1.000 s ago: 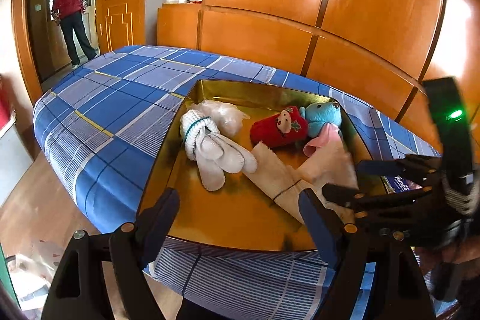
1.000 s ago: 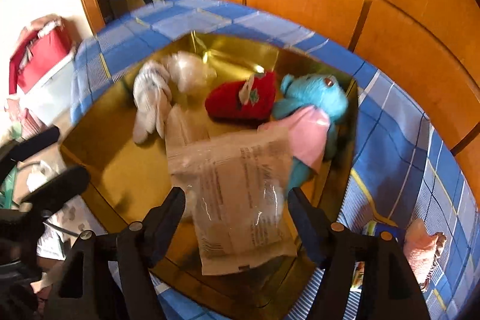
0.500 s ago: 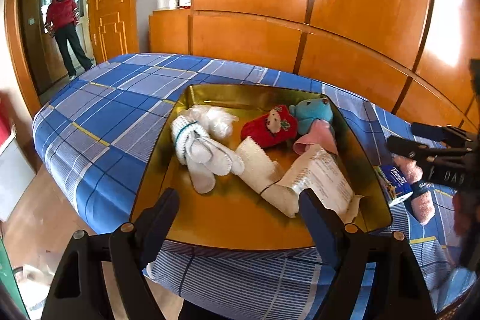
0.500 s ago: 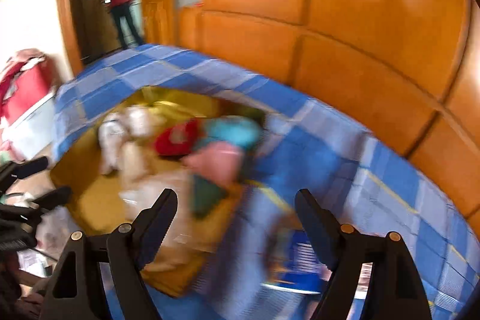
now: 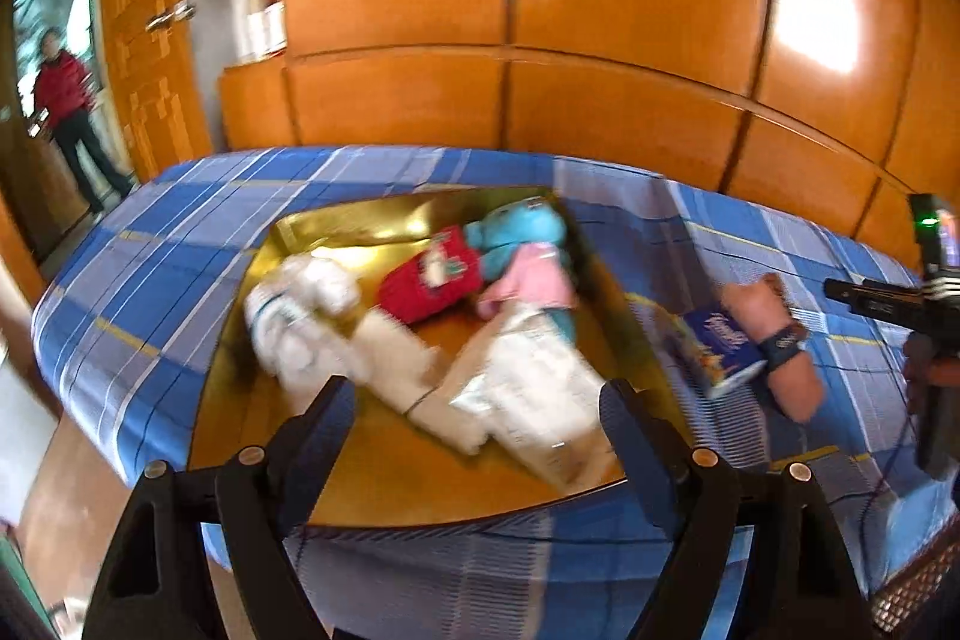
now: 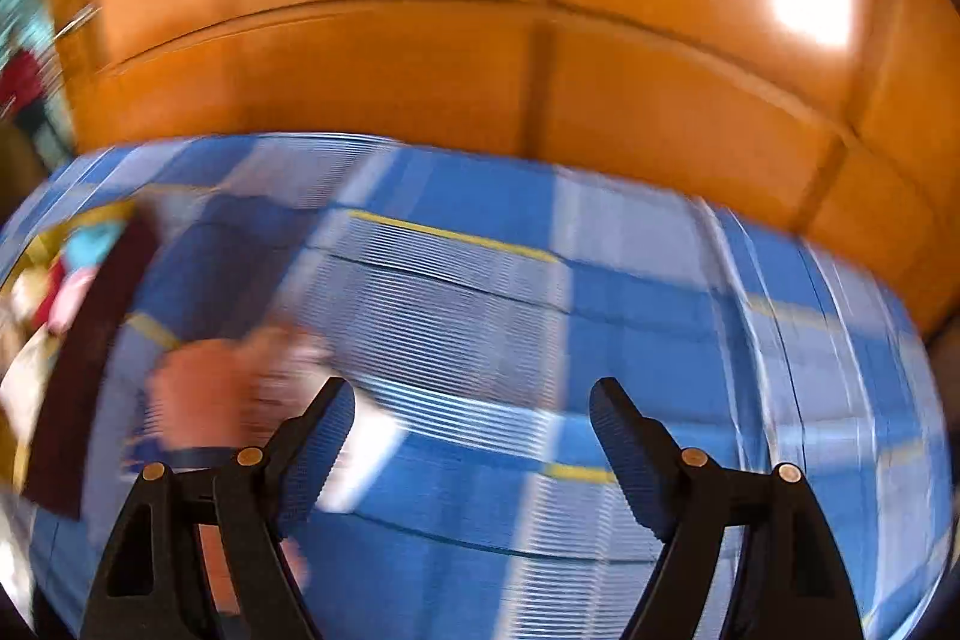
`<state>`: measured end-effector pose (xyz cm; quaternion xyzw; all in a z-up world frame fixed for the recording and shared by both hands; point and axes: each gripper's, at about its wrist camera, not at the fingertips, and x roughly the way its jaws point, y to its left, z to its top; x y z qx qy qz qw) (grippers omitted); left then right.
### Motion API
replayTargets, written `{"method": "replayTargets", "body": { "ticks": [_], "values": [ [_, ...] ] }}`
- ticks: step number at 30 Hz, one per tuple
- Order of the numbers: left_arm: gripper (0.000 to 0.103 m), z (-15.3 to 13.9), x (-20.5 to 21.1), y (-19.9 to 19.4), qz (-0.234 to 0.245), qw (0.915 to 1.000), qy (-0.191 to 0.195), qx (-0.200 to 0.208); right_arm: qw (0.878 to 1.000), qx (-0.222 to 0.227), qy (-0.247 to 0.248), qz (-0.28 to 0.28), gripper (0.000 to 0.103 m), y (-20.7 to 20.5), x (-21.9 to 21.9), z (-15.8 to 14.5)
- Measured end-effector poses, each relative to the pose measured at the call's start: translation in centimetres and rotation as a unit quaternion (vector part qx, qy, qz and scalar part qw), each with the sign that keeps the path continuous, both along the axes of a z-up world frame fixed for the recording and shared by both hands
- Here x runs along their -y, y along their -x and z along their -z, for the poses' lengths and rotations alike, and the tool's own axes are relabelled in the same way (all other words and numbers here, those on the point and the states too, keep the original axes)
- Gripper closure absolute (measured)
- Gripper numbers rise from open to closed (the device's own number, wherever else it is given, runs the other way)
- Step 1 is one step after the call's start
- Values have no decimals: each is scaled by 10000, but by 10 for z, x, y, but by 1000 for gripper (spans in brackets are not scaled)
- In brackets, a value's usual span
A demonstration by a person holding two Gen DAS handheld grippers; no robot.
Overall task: Organize soft objects
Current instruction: 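Grasp the pink GRAREY towel with the right tool and lift it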
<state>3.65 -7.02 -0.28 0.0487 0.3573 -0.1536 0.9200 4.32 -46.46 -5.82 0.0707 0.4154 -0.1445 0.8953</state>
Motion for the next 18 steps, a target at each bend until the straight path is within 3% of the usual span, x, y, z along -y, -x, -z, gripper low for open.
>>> {"method": "replayTargets", "body": {
  "ticks": [1,3,9,11,15,18],
  "values": [
    [19,-3,8,1,140,9999,0,28,9992,-171,-169,311,22,1,14,5],
    [19,-7,22,2,367,9993,24,50,9968,-99,-434,666,22,5,31,6],
    [20,-9,94,9,1380,9904,-3,-116,9908,113,-851,1043,22,15,53,3],
    [23,-7,113,13,1617,9867,-103,-113,9904,100,-900,1043,22,15,53,4],
    [42,9,145,10,1942,9791,-128,-584,9910,184,-1070,782,23,15,49,2],
    [42,18,149,16,1977,9773,-121,-749,9887,329,-1452,163,29,18,36,-5]
  ]
}}
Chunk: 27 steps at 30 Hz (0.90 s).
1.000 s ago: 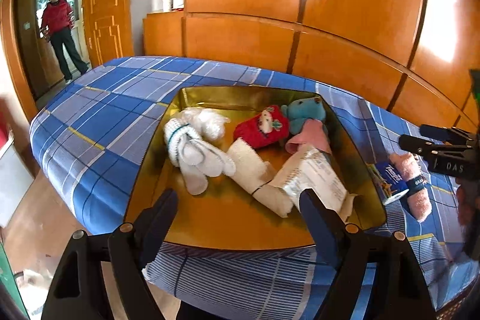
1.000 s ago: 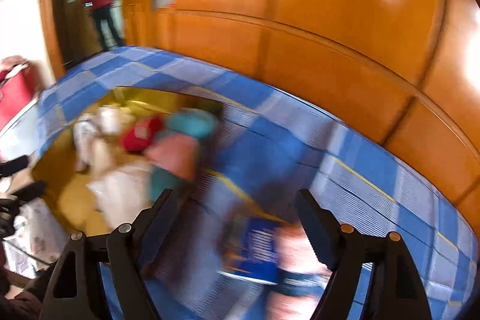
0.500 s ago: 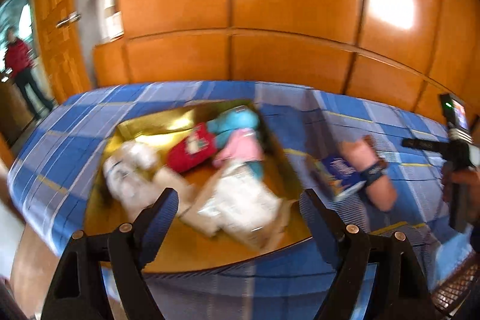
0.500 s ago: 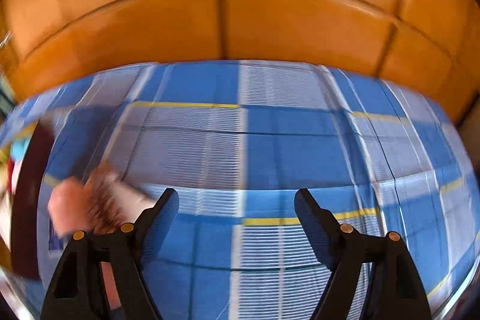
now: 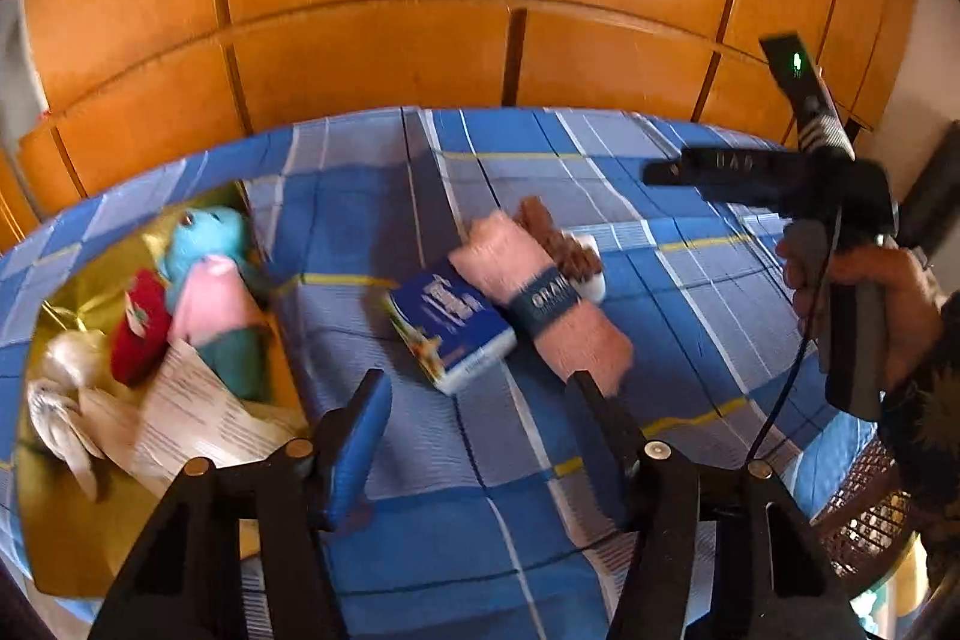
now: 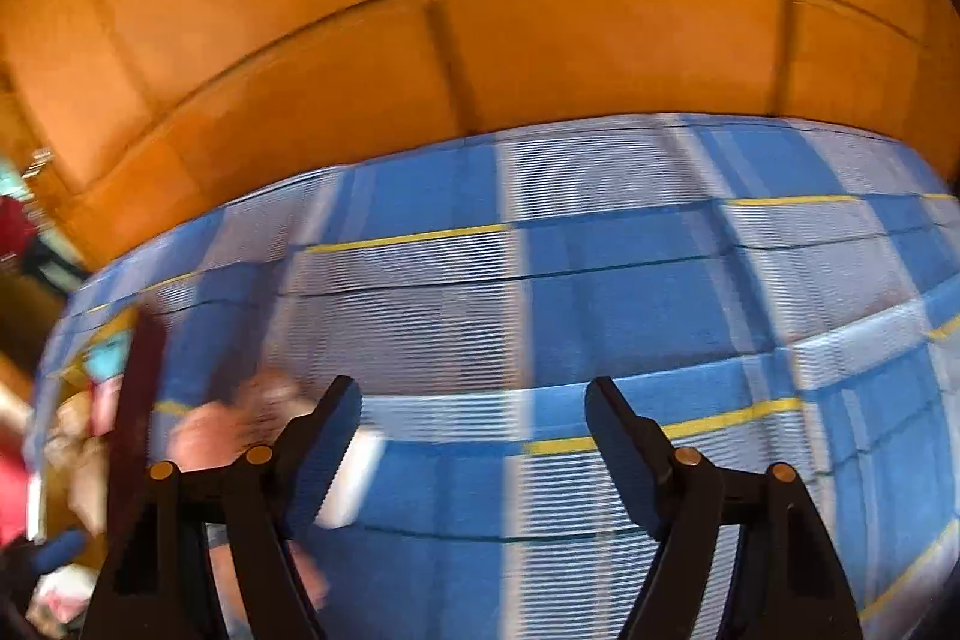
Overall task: Organize soft objects
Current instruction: 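Grasp the pink GRAREY towel with the right tool and lift it, then grasp the blue Tempo tissue pack with the left tool while the right tool holds the pink towel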
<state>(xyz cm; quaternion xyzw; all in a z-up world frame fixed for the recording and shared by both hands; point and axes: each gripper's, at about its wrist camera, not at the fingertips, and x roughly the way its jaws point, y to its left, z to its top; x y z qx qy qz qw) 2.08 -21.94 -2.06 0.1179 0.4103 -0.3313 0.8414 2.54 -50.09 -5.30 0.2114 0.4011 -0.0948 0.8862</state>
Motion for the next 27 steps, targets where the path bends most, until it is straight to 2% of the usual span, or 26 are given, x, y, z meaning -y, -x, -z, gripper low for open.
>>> {"method": "replayTargets", "body": {
  "ticks": [1,3,4,6,10,13,16,17,18,20,22,25,27],
  "values": [
    [42,2,0,2,-10,10000,-3,-21,9995,56,-122,-297,32,-2,-7,-1],
    [42,6,-4,3,-78,10000,-17,-26,9949,91,-279,-964,49,-6,-25,-1],
    [42,7,-7,3,-159,9999,-25,-33,9905,89,-328,-1329,52,-8,-38,-1],
    [41,6,-15,1,-237,9997,1,-39,9780,15,-465,-2033,53,-13,-59,1],
    [33,3,-26,-1,-420,9991,108,-2,9635,-371,-98,-2649,54,-17,-96,15],
    [32,3,-33,-4,-516,9985,203,-42,9599,-714,315,-2694,54,-23,-109,31],
    [32,3,-36,-5,-541,9982,251,-64,9554,-822,398,-2807,55,-29,-117,40],
    [32,4,-37,-5,-550,9981,255,-66,9526,-817,500,-2886,67,-28,-121,41],
    [32,3,-36,-5,-555,9981,256,-72,9508,-782,512,-2955,69,-26,-125,40],
    [32,4,-37,-5,-563,9981,252,-84,9461,-573,486,-3152,72,-19,-127,32],
    [32,2,-37,-6,-564,9981,258,-66,9489,-27,313,-3139,73,-8,-118,10],
    [32,-1,-31,-10,-530,9985,153,17,9616,719,-32,-2649,73,5,-86,-19],
    [32,-3,-24,-14,-475,9988,97,40,9732,864,-12,-2132,73,9,-64,-25]
  ]
}}
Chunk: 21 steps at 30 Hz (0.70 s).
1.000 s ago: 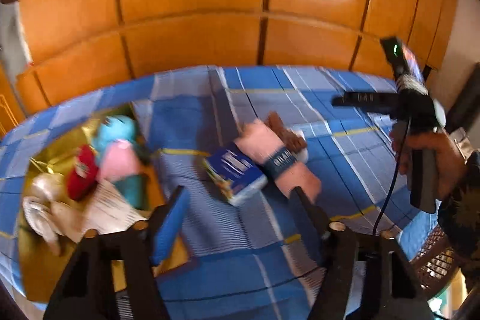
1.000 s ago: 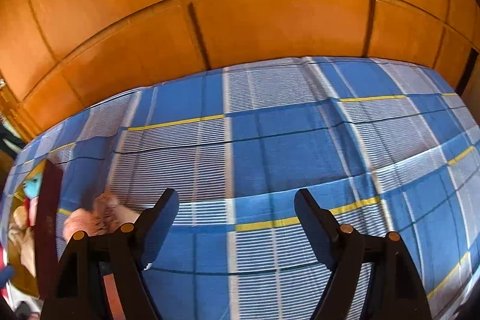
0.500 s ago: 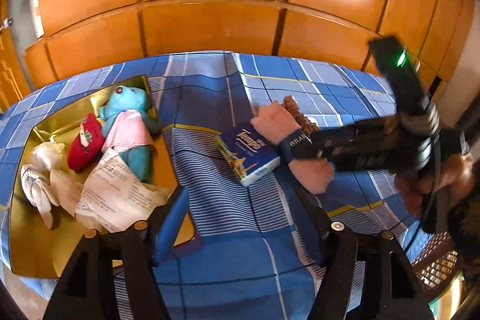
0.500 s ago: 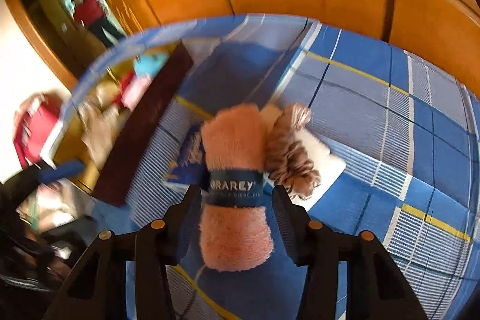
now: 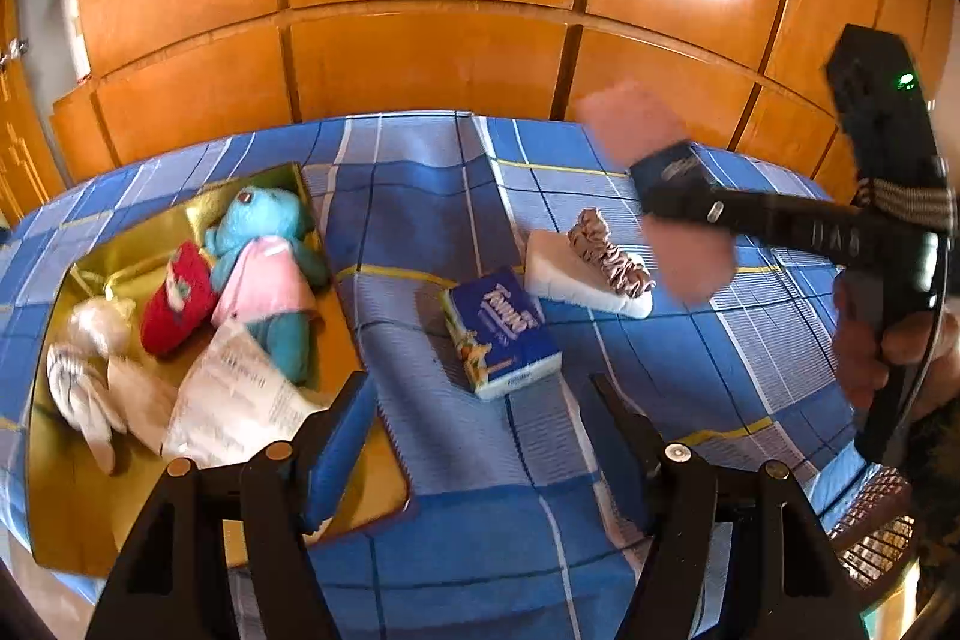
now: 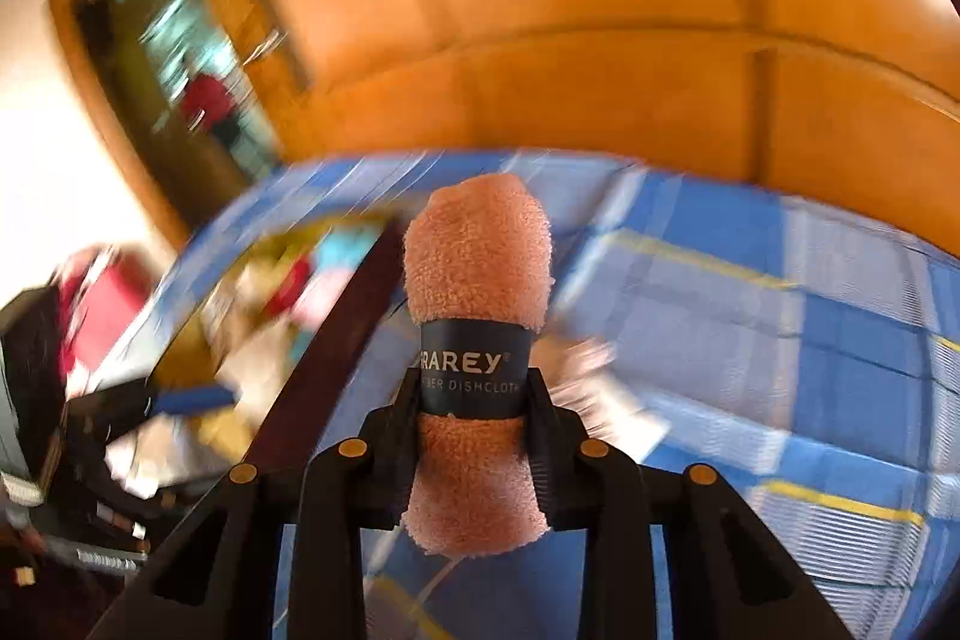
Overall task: Organize soft objects
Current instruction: 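Grasp the blue Tempo tissue pack with the left tool while the right tool holds the pink towel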
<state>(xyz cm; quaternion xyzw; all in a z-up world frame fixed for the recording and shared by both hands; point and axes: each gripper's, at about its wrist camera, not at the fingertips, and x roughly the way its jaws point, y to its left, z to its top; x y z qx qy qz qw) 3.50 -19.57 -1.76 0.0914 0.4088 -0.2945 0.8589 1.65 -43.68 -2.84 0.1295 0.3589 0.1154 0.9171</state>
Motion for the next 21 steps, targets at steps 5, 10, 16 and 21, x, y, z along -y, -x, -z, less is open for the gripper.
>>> {"method": "replayTargets", "body": {
  "ticks": [5,10,16,21],
  "values": [
    [32,7,28,-20,86,9995,-106,-267,9784,-1049,789,1594,72,-9,44,32],
    [32,32,52,-48,-97,9959,-161,-884,9720,-1557,1021,1437,72,-18,41,53],
    [32,56,67,-62,-325,9929,-457,-1047,9686,-1839,1270,1090,72,-28,25,64],
    [32,65,81,-63,-207,9940,-902,-578,9667,-1938,1265,1093,71,-35,22,72]
  ]
}}
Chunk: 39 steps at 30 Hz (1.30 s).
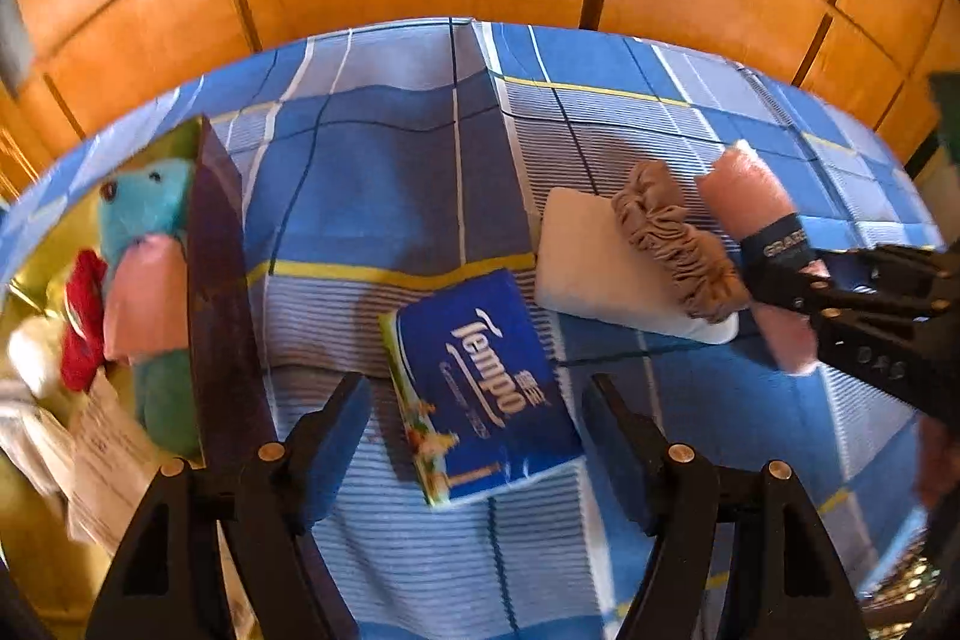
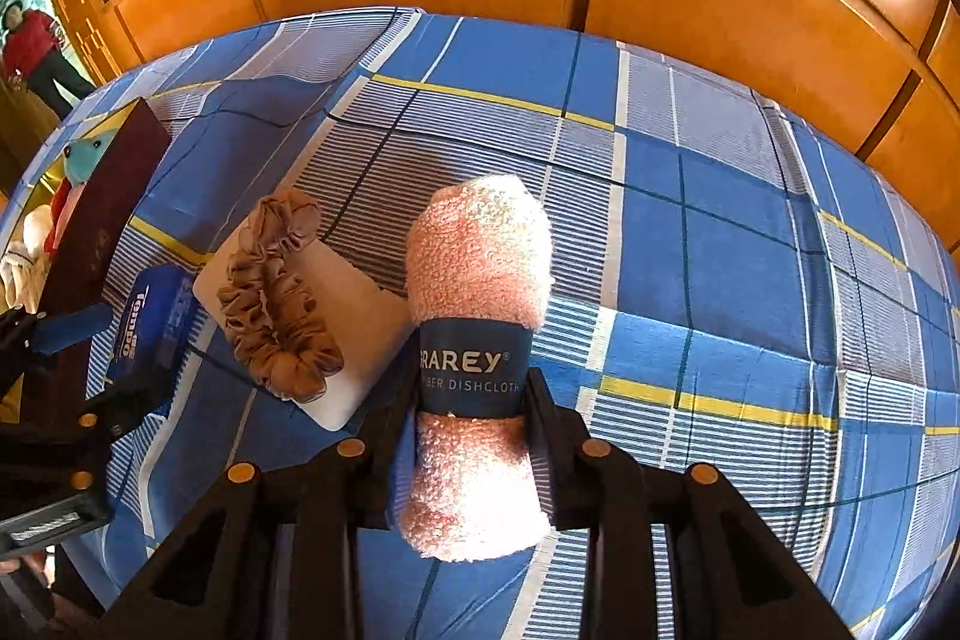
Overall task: Organize soft objects
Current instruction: 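Grasp the blue Tempo tissue pack with the left tool while the right tool holds the pink towel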
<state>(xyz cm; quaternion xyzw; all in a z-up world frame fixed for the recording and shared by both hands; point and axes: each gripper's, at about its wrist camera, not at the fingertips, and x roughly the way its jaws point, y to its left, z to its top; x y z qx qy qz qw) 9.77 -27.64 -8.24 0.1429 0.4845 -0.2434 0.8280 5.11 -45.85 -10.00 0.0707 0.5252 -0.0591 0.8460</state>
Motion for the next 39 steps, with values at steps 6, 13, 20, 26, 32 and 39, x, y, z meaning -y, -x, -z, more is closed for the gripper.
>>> {"method": "replayTargets", "body": {
  "ticks": [6,13,20,26,32,39],
  "values": [
    [65,-2,7,10,499,9974,-180,483,9999,-19,-110,115,71,1,6,0],
    [68,-13,2,20,1142,9909,702,137,9998,-28,-89,149,71,-1,4,0],
    [50,-18,-11,9,756,9938,817,14,9998,-28,-103,193,70,0,5,1],
    [48,-14,-22,-23,264,9956,576,-697,9997,-49,-124,194,70,-1,5,1],
    [48,-17,-8,-34,257,9950,399,-883,9998,-63,-108,152,69,-1,4,1],
    [45,-3,13,-47,338,9916,-348,-1196,9998,-88,-122,134,69,-1,5,2]
  ]
}}
